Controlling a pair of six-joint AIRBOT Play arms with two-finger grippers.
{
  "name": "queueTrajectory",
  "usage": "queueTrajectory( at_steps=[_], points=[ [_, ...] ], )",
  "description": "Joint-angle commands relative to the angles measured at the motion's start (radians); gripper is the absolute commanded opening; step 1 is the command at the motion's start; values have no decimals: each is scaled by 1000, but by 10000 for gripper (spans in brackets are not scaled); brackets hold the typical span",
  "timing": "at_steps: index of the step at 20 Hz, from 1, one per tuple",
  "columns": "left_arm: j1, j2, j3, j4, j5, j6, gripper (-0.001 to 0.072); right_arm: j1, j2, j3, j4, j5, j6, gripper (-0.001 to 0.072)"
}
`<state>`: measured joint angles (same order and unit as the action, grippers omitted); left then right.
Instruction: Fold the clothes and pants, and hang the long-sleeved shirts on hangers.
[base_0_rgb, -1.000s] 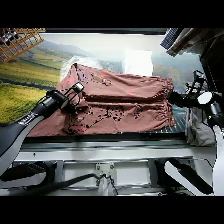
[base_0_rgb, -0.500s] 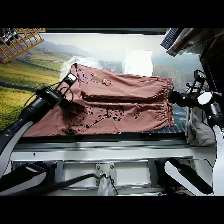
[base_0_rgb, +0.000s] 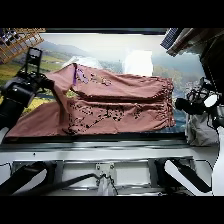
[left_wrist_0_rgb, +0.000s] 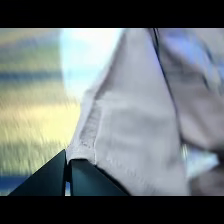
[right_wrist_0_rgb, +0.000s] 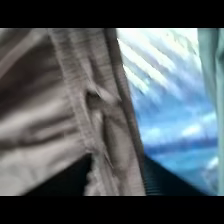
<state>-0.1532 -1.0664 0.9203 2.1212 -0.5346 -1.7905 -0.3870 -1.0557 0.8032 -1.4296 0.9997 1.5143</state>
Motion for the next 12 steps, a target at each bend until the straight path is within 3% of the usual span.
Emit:
queueTrajectory(
  at_steps=[1, 4, 6, 8, 12],
  points=[
    [90, 11, 1, -1, 184, -30, 8, -12, 0, -55, -32, 71, -45, 573],
    [161, 10, 1, -2, 257, -94, 8, -12, 0, -116, -39, 76, -61, 588],
    [188, 10, 1, -5, 275, -111, 8, -12, 0, -143, -52, 80, -64, 667],
    [193, 10, 1, -5, 279, -110, 8, -12, 0, -162, -57, 68, -68, 701],
    [193, 1, 1, -5, 308, -110, 8, -12, -2, -189, -66, -13, -68, 701]
  ],
)
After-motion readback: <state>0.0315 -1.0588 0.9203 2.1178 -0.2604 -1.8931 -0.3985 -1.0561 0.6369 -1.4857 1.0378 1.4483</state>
